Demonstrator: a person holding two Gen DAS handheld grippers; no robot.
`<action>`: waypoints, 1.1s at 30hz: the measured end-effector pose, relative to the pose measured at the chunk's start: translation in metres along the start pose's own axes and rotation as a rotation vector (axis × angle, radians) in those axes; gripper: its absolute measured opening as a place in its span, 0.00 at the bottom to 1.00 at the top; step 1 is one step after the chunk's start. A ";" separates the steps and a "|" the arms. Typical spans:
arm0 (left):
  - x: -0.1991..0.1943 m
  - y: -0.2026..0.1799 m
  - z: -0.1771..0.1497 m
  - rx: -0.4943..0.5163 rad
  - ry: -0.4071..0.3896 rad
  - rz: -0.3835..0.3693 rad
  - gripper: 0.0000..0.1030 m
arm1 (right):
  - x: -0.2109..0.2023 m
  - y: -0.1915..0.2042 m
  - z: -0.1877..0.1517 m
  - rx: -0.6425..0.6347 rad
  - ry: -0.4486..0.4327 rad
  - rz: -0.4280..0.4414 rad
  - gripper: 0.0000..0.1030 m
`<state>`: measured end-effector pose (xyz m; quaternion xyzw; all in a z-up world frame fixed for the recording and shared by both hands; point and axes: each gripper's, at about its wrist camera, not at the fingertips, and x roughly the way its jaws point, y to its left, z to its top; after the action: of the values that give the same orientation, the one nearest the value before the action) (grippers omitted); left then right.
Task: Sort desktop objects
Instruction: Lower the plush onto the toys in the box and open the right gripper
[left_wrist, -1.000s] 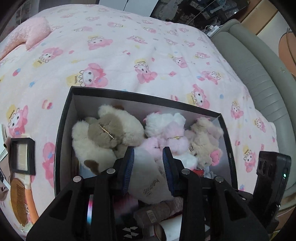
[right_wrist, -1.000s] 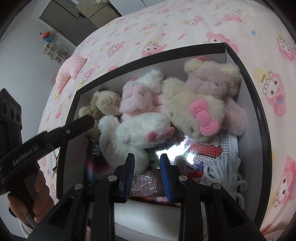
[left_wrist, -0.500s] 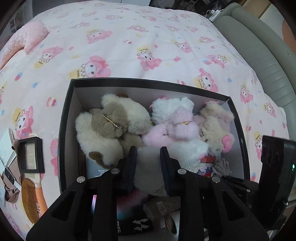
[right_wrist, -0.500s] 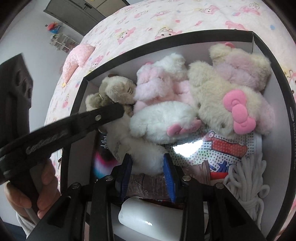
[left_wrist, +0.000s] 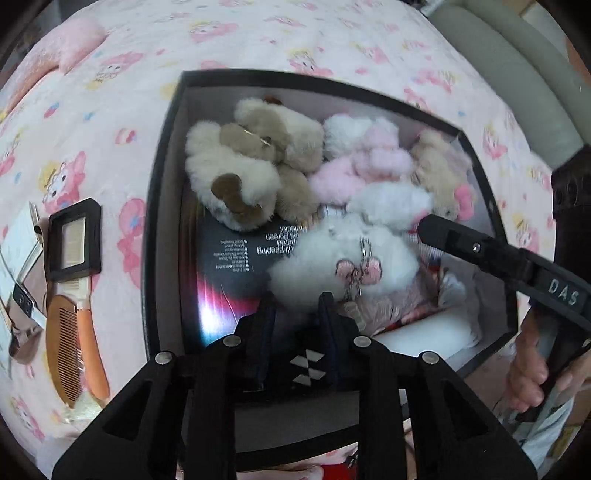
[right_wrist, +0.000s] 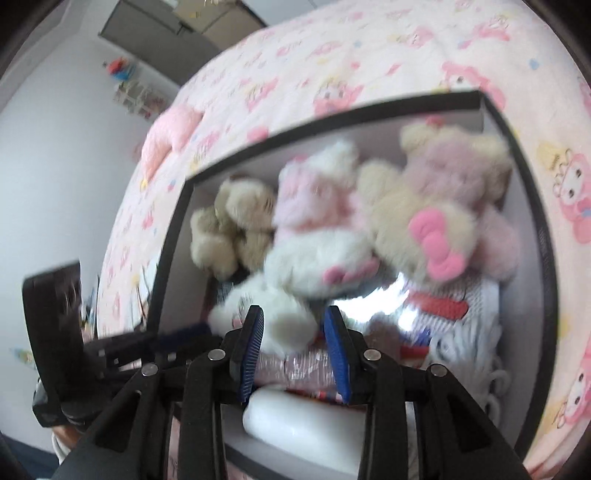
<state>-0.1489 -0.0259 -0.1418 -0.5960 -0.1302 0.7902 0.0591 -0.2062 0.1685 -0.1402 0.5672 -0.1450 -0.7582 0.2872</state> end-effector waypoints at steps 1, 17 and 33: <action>-0.002 0.001 0.000 -0.014 -0.012 -0.011 0.24 | -0.002 0.000 0.002 -0.003 -0.026 -0.002 0.30; 0.000 0.004 0.007 -0.099 -0.069 0.010 0.24 | 0.022 -0.002 -0.003 0.012 0.085 -0.110 0.24; 0.008 0.007 0.004 -0.134 -0.088 -0.067 0.24 | 0.022 0.005 -0.001 -0.034 0.041 -0.190 0.23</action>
<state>-0.1542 -0.0315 -0.1501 -0.5585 -0.2052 0.8028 0.0396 -0.2084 0.1514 -0.1549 0.5890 -0.0719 -0.7724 0.2266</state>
